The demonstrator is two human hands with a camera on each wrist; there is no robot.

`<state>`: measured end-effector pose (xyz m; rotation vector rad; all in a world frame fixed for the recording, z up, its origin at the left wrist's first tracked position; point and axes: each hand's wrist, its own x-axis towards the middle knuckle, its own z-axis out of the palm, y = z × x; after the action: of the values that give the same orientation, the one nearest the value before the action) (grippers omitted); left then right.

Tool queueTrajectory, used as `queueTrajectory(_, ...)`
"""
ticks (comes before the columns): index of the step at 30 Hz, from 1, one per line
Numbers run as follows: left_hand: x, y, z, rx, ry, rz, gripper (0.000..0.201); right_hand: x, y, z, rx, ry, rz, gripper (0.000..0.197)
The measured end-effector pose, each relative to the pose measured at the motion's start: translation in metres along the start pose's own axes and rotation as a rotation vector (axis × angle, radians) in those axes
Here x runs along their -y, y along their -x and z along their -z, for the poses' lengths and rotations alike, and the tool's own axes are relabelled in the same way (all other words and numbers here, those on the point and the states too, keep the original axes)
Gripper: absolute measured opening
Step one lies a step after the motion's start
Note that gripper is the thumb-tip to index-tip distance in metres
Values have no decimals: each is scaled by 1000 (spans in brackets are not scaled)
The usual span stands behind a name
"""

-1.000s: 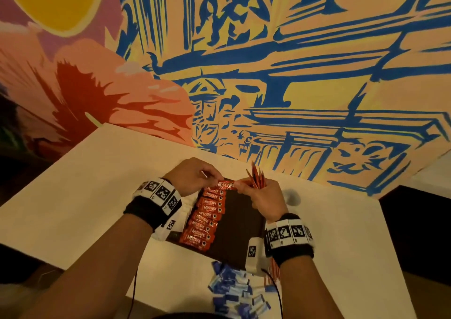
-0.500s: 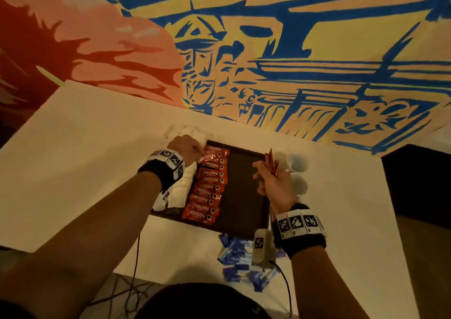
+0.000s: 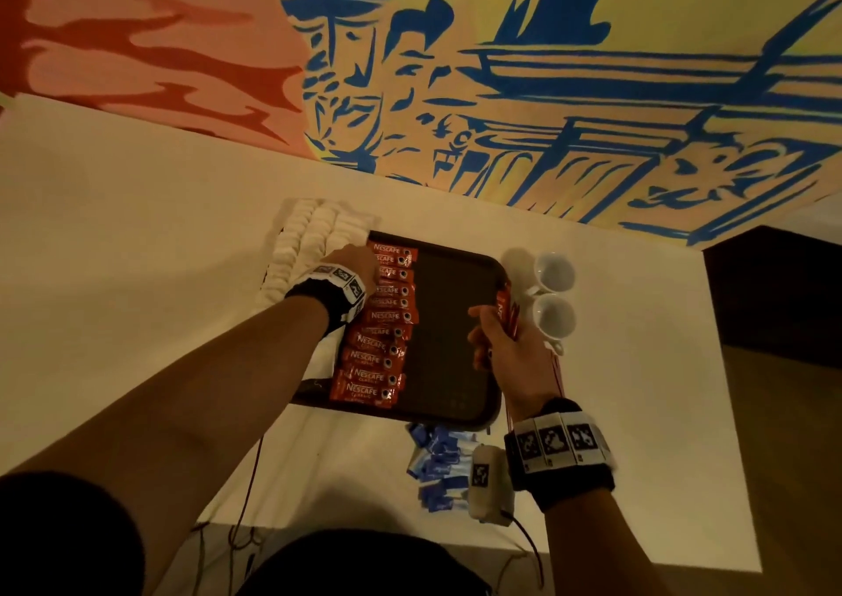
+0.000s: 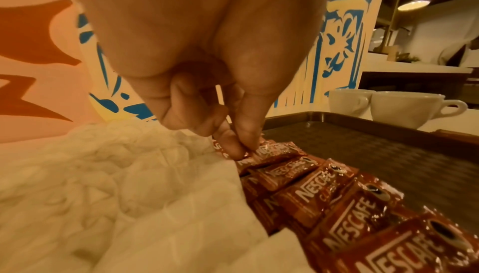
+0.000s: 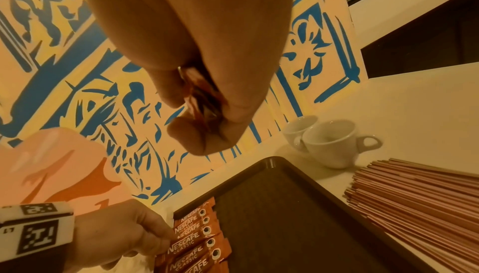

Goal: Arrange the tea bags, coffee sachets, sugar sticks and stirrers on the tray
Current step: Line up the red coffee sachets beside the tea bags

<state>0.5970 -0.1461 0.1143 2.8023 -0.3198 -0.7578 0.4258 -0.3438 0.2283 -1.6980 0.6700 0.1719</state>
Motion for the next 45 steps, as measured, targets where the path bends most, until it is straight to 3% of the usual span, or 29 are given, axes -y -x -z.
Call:
queueTrajectory(9, -15, 9, 5, -86, -88, -7, 19, -5, 9, 3, -12, -44, -7, 22)
queueTrajectory(13, -30, 37, 24, -184, 89, 16, 28, -3, 14, 6, 8, -125, 1, 23)
queueTrajectory(16, -44, 66, 35, -264, 325, 7, 17, 3, 18, 6, 62, -161, 11, 27)
queueTrajectory(22, -79, 135, 58, -325, 761, -198, 15, 24, 25, 13, 146, -193, 20, 40)
queueTrajectory(28, -112, 195, 71, -372, 944, -327, 21, 42, 47, 34, 450, -382, -16, 26)
queueTrajectory(30, -118, 210, 73, -385, 939, -319, 21, 41, 54, 43, 516, -421, 3, 27)
queueTrajectory(35, -135, 237, 70, -385, 952, -298, 17, 36, 74, 62, 514, -394, 120, 33)
queueTrajectory(42, -159, 268, 68, -534, 1139, -156, 8, 34, 96, 94, 524, -382, 247, 15)
queueTrajectory(45, -166, 278, 66, -546, 1199, -134, 9, 30, 98, 108, 456, -393, 264, 19)
